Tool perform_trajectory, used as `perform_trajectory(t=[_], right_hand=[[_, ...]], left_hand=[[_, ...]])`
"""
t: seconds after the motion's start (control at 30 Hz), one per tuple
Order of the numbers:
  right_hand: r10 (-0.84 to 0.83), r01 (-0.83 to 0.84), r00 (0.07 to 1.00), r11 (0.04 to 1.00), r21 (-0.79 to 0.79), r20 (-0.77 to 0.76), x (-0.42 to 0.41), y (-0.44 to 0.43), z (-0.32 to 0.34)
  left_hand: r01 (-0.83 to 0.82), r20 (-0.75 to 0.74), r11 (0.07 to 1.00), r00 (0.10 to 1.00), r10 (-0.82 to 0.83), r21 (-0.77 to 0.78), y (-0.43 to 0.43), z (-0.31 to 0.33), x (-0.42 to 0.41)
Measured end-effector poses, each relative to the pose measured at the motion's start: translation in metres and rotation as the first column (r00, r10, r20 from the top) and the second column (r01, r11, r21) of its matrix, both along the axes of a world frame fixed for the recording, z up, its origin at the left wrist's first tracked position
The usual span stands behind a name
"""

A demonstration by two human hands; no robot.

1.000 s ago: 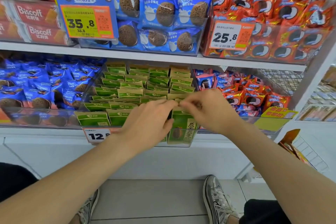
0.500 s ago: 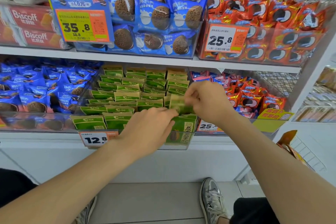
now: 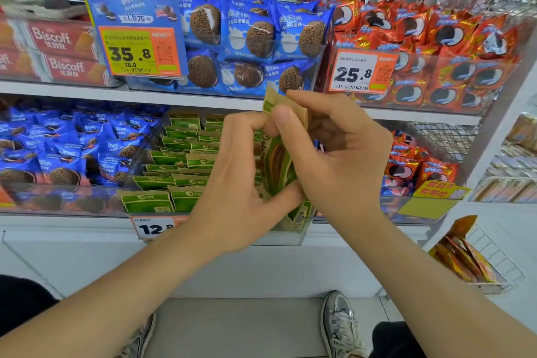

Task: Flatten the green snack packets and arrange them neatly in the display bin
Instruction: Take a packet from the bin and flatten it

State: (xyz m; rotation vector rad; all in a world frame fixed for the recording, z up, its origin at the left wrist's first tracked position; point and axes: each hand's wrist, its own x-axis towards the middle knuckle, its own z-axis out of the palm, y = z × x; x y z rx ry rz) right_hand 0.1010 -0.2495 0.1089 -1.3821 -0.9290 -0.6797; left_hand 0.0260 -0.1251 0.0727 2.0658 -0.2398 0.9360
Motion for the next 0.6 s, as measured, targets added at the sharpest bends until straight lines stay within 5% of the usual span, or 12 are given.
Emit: perform_trajectory(t=[0.13,0.27,0.4,0.5,0.6], right_hand=[[0.210,-0.207,0.933,0.977,0.043,-0.290,0.006,-0.004,0.002],[0.303,-0.334,0.828,0.942,0.018,-0.472,0.015,-0.006,-0.006],[0.300,-0.404,0.832,0.904,-0.141,-0.466,0.009,-0.003,-0.015],[0.221,-0.325,0.907,0.909,-0.261,-0.359,0.008,0.000,-0.021],[0.153,-0.247,0.938,0.926,-0.286,-0.312,0.012,0.001,-0.024]], left_hand=[[0.182,-0.106,0.959,0.972,-0.208,-0.217,-0.003,0.004,-0.006],[0.189,-0.139,0.878,0.952,-0.274,-0.439,-0.003,0.003,-0.004],[0.105,-0.122,0.898,0.977,-0.172,-0.428,-0.010,0.003,-0.005],[0.100,-0.116,0.824,0.973,-0.197,-0.558,-0.009,0.005,-0.004],[0.058,-0.182,0.845,0.967,-0.181,-0.532,-0.002,0.007,-0.002]])
